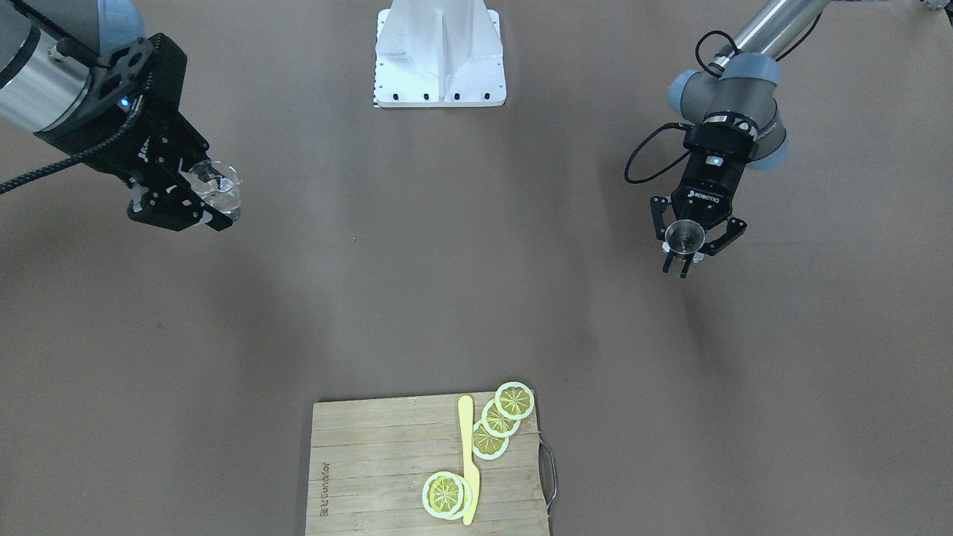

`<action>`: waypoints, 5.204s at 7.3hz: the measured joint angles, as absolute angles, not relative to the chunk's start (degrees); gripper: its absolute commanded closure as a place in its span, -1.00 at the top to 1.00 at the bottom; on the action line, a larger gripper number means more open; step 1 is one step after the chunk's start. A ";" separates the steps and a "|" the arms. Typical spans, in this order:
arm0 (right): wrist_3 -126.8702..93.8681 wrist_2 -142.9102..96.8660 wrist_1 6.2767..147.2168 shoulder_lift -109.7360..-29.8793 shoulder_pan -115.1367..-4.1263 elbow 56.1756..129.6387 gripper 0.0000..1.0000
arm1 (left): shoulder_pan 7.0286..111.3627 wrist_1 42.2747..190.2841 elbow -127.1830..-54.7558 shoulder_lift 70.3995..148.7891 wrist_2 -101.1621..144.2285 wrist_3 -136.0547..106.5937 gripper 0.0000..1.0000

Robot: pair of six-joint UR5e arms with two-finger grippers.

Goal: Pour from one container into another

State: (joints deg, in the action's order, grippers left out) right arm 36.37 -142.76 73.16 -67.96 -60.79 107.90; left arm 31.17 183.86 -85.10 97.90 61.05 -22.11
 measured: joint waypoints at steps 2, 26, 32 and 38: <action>35.67 -146.42 63.34 -73.34 -63.26 104.90 -1.00 | 31.76 188.11 -83.91 92.06 61.71 -29.88 -1.00; 14.73 -136.92 3.87 -65.13 -53.28 55.32 -1.00 | 8.44 177.81 -72.62 74.93 17.05 -81.39 0.38; 10.91 -135.63 1.84 -65.02 -52.01 55.19 1.00 | 7.21 177.69 -73.44 74.45 17.13 -81.87 0.98; 7.80 -135.53 0.70 -65.15 -52.10 55.62 1.00 | 8.08 187.12 -88.48 60.83 29.55 -73.11 0.98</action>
